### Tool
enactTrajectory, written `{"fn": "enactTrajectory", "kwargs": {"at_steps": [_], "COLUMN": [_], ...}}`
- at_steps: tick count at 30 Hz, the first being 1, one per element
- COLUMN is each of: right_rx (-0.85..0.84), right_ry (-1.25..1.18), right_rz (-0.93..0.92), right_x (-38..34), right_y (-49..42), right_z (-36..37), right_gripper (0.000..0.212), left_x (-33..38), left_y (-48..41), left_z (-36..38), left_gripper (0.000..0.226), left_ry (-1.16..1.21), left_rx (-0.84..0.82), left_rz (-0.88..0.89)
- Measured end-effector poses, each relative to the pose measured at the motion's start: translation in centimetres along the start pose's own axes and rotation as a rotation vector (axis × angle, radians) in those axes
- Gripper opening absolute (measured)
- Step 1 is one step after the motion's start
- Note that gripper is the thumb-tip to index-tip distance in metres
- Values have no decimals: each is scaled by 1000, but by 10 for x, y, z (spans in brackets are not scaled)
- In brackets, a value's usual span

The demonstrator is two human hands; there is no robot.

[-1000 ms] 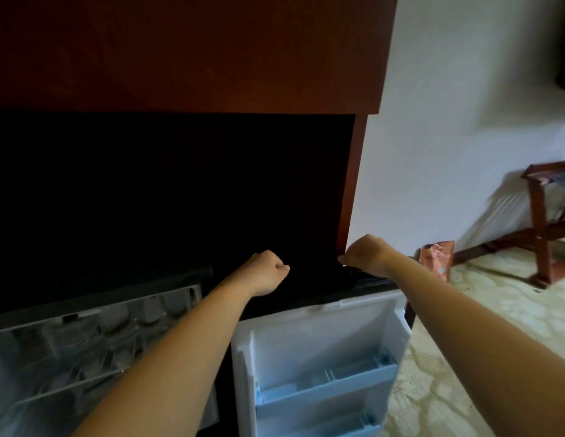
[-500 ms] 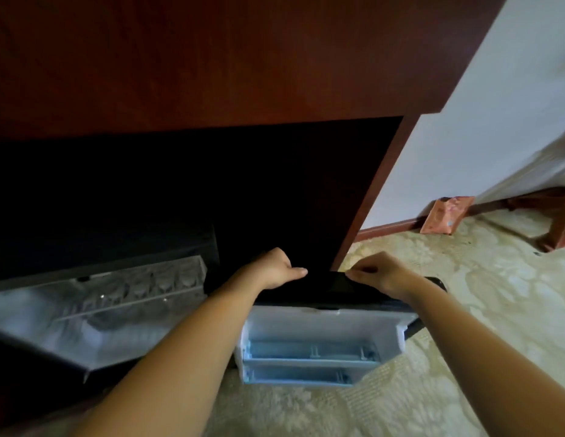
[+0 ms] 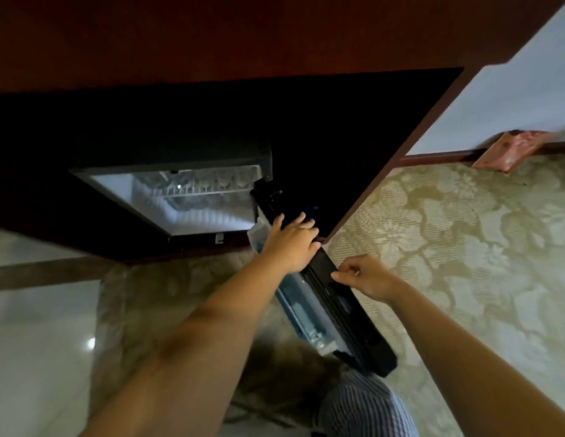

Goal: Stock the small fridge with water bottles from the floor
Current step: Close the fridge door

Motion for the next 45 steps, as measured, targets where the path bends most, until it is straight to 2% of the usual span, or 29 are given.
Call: {"fn": "enactTrajectory", "kwargs": {"at_steps": [3,9,13,16,24,30,35,39,42,45], "right_rx": [-92,-193,-148,-135,-61,-44,-79,-47,-23,7], "right_ry": [-15,-94,-328,-469,-630,-759,-817,-811,-762,-570], "right_rz": [4,63,172,252,341,419,319,317,323,275], "right_x": [-26,-87,-131,-163,-251,-301,-319,-332,-336,-330], "right_y": [12,17,13,11,-33,-70,-94,-109,-114,-113], "right_z": [36,104,148,171,203,202,188,187,184,177], "right_gripper": [26,29,36,25,30,36,32,29,30,32], "left_x": [-21,-82,-121,-145,-203,-240,-264,-265,-258,-248], "left_y": [44,136,186,211,226,201,174,161,165,177], "left_z": [11,16,22,26,33,13,-10,-12,-13,-21], "left_gripper": [51,60,67,71,78,77,77,79,75,65], "left_ry": [67,149,200,246,122,17,7,54,164,424], "left_rx": [49,77,46,30,173,187,95,-16,-67,-51], "left_rz": [23,-199,-360,-459,-635,-646,-649,-613,-578,-567]}}
Point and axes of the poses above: each hand's wrist, its own y-axis away from the middle knuckle, its own z-axis out of the palm, x = y × z, the point moved 1 cm from there along -y, towards the middle knuckle, and after that the axes turned 8 degrees about z, right-handed, at the moved point
